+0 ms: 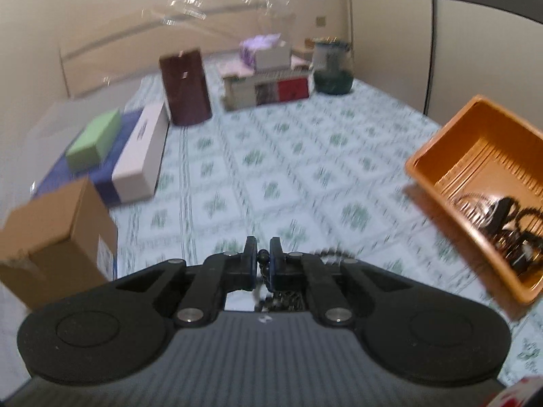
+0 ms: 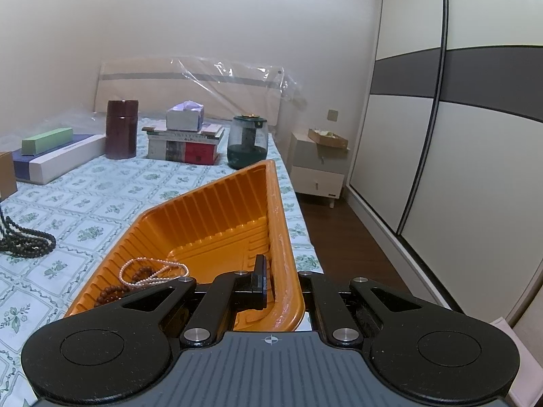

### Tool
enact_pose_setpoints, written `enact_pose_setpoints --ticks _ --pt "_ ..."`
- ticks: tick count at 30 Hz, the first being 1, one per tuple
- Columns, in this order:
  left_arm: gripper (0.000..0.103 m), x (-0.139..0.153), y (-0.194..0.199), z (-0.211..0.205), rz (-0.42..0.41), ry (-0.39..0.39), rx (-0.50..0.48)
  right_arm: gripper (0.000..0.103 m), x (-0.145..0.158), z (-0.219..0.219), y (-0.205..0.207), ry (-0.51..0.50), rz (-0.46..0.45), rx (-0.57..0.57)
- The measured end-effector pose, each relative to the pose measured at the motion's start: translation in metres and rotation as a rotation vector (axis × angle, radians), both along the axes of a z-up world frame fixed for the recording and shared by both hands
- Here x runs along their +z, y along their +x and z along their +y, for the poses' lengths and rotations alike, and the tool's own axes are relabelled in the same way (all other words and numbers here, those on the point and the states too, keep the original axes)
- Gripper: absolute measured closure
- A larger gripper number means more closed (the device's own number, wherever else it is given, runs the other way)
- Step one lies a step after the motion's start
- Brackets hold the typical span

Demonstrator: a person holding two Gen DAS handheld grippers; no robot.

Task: Organize jewelry
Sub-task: 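Lift the long necklace high with the left gripper and lower it into the tray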

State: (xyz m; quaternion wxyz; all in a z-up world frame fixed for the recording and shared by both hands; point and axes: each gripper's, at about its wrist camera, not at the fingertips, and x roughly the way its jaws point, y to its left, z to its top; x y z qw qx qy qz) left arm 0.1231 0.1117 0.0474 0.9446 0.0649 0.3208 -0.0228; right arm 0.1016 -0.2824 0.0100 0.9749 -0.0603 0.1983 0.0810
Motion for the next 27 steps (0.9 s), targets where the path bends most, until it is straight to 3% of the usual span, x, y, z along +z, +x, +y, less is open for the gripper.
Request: enact_pose_setpoints --ticks 27 --pt "0.097 0.138 0.003 -0.048 -0.247 0.09 -0.194 0.097 0.006 0.003 -0.004 0.008 -0.019 0.015"
